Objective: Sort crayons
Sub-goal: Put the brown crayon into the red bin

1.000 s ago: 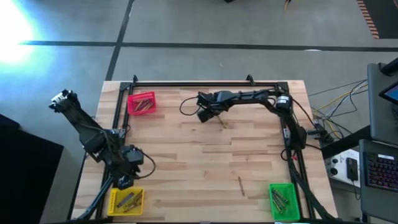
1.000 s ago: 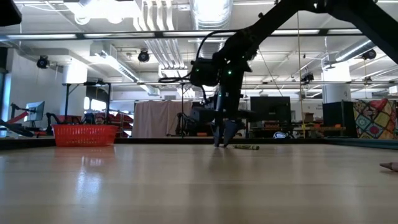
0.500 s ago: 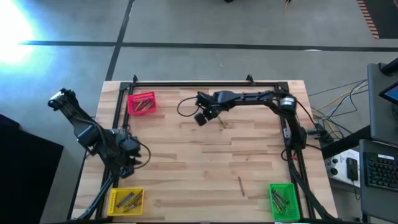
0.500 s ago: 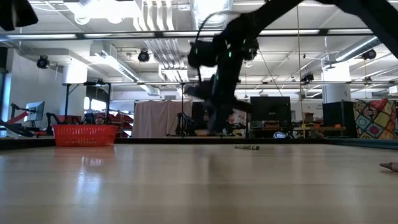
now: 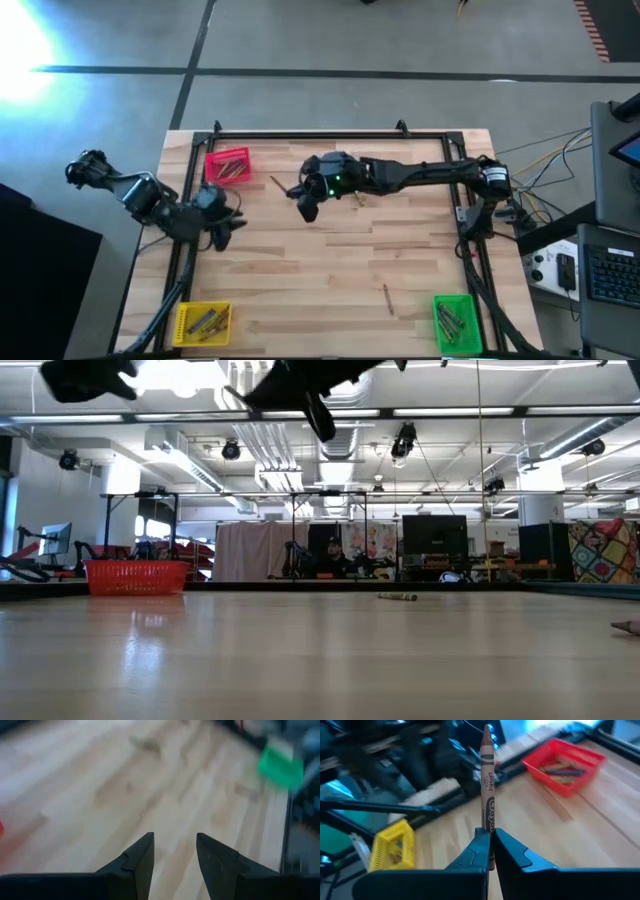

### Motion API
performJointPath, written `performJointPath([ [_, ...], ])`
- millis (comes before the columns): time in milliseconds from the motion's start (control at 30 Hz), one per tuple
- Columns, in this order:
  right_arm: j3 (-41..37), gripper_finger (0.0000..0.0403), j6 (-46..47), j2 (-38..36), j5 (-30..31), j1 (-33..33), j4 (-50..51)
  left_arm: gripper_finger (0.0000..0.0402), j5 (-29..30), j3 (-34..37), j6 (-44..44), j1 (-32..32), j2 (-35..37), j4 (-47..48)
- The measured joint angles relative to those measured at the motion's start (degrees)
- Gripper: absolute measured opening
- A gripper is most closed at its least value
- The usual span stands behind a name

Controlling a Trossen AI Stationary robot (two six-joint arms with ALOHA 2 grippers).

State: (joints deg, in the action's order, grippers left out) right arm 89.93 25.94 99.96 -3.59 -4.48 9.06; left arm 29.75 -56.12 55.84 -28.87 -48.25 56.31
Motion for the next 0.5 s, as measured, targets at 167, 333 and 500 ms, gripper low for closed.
performJointPath([
  [167, 0.9, 0.0009, -2.4, 0.8, 0.6, 2.0, -2.8, 0.013, 8.5, 0.0, -3.7, 3.5, 0.5, -7.5],
  [333, 1.5, 0.0009, -3.2, 1.9, 0.6, 3.3, -7.0, 0.0131, 10.2, 0.0, -9.4, 5.2, -0.2, -14.2],
  [500, 1.6, 0.0009, -2.8, 2.1, 0.6, 3.7, -10.1, 0.0146, 10.3, 0.0, -12.9, 5.5, -1.5, -17.9],
])
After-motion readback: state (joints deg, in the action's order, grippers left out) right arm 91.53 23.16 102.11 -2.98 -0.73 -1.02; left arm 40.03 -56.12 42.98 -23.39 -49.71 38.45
